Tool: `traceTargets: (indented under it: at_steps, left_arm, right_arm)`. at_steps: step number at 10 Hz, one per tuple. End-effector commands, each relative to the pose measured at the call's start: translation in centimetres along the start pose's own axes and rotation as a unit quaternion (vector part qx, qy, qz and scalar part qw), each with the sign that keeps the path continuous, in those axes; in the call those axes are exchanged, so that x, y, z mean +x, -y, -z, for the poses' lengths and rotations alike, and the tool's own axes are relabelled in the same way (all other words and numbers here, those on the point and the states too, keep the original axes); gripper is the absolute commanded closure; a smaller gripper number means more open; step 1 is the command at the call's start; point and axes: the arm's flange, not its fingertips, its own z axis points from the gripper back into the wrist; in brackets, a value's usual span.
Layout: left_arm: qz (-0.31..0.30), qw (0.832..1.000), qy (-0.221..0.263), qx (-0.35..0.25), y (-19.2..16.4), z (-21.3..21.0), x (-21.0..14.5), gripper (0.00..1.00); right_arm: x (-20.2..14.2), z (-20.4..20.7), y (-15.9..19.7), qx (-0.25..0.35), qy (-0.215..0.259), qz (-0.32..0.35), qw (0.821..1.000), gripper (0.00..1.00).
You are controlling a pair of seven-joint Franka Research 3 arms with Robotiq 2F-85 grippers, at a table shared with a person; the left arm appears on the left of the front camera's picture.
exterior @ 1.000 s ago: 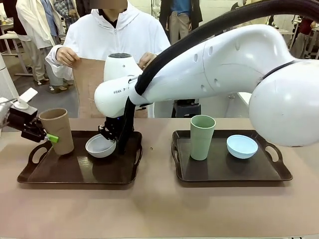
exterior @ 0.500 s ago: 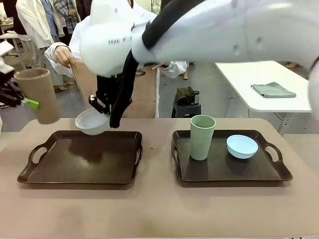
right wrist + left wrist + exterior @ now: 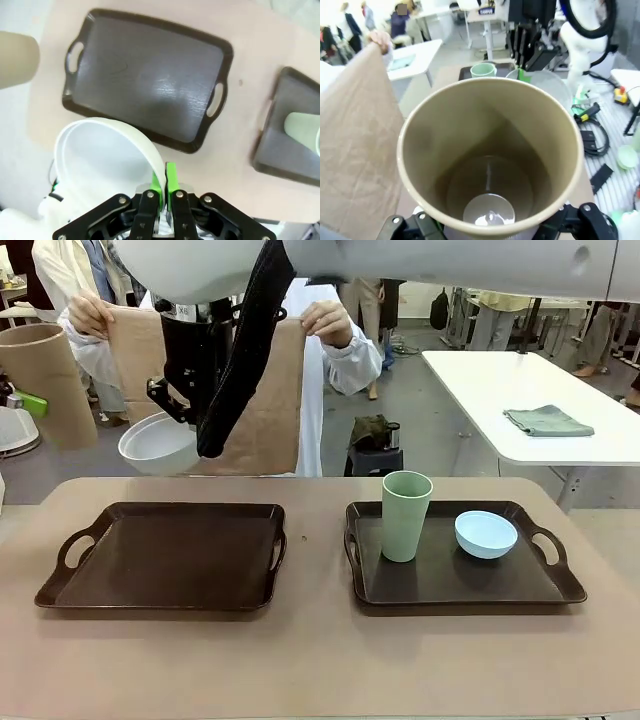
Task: Set up a tray with a mat and arrange the tableware.
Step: Pick up the Picnic Bowl and Reusable plastic cup from the Handle tray in front of the human's position and hold them in the air.
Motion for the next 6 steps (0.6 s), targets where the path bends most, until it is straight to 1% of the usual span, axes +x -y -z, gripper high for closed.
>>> traceTargets:
  at_steps: [1,2,6]
  left_arm:
    - [-0.005,1.000,0.000,0.001,0.9,-0.3,-0.1,0.24]
    - [0.000,1.000,0.000,0.000,0.0,0.0,0.0,0.24]
    - [0.000,1.000,0.000,0.000,0.0,0.0,0.0,0.24]
  right_arm:
    - [0.5,1.2,1.0,-0.002,0.028,0.013,1.000,1.00]
    - [0.0,0.0,0.0,0.000,0.000,0.000,1.000,1.00]
    - [0.0,0.0,0.0,0.000,0.000,0.000,1.000,1.00]
